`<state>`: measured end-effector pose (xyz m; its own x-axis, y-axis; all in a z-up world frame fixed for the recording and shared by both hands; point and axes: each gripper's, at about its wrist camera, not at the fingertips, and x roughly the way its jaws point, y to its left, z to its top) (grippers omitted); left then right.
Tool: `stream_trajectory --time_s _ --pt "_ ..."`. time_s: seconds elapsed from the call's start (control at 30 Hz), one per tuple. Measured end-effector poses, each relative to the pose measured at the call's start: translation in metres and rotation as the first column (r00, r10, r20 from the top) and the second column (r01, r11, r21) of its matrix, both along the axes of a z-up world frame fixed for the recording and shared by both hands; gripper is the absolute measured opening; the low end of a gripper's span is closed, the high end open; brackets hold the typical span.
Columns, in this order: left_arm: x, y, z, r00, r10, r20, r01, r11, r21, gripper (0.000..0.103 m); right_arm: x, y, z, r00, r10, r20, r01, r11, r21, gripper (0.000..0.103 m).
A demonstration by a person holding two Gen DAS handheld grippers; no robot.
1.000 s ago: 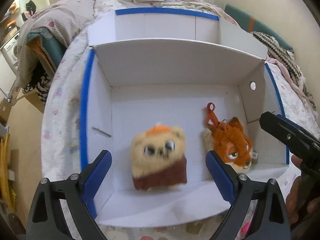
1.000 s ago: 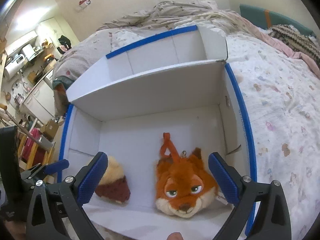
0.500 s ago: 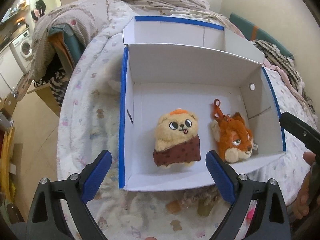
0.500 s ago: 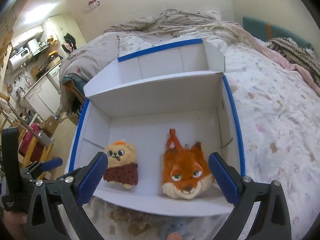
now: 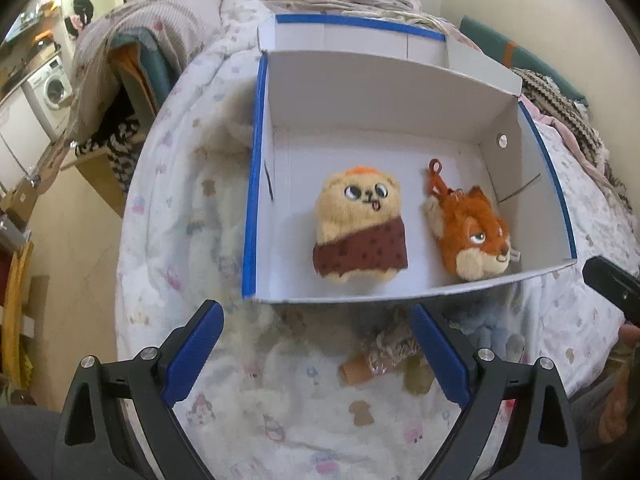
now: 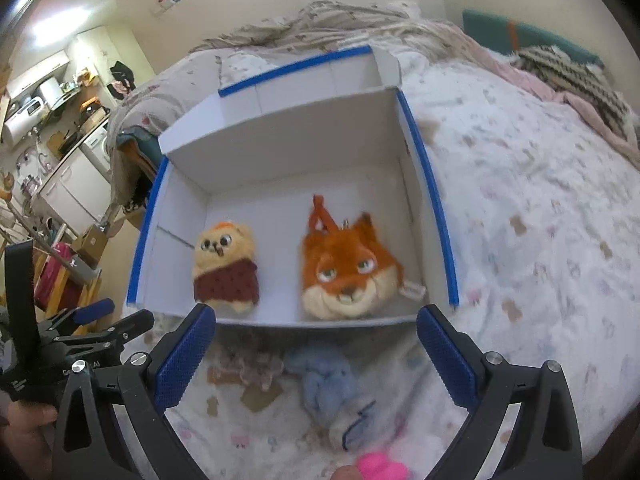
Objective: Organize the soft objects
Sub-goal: 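Lower the right tool and grasp the light-blue plush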
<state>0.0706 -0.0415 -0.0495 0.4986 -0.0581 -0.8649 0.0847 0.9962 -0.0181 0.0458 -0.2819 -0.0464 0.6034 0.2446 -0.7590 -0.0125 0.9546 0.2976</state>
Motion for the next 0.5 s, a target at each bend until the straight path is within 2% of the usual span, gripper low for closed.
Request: stream_trajectory --time_s 0.17,0.4,0.47,0.5 --pt "-0.001 0.007 -0.02 0.997 0.017 -0.073 -0.021 0.999 -0.047 0.094 -0.004 0.0 -0.018 0.996 -0.03 -0.088 0.029 0.999 -0.017 0.103" --pt "0.008 0.015 -0.051 0.983 0.073 -0.166 -0.083 0.995 -0.05 0.092 0.004 0.001 -0.042 0.98 -0.059 -0.189 0.055 0.998 -0.023 0.103" --pt "0.012 0.019 -0.061 0.976 0.088 -0.201 -0.1 0.994 -0.05 0.078 0.008 0.004 -0.047 0.977 -0.05 -0.209 0.049 0.999 -0.01 0.103" --pt "0.014 0.021 -0.066 0.97 0.096 -0.225 -0.111 0.992 -0.052 0.077 0.011 0.005 -0.05 0.974 -0.047 -0.222 0.047 0.999 -0.003 0.103"
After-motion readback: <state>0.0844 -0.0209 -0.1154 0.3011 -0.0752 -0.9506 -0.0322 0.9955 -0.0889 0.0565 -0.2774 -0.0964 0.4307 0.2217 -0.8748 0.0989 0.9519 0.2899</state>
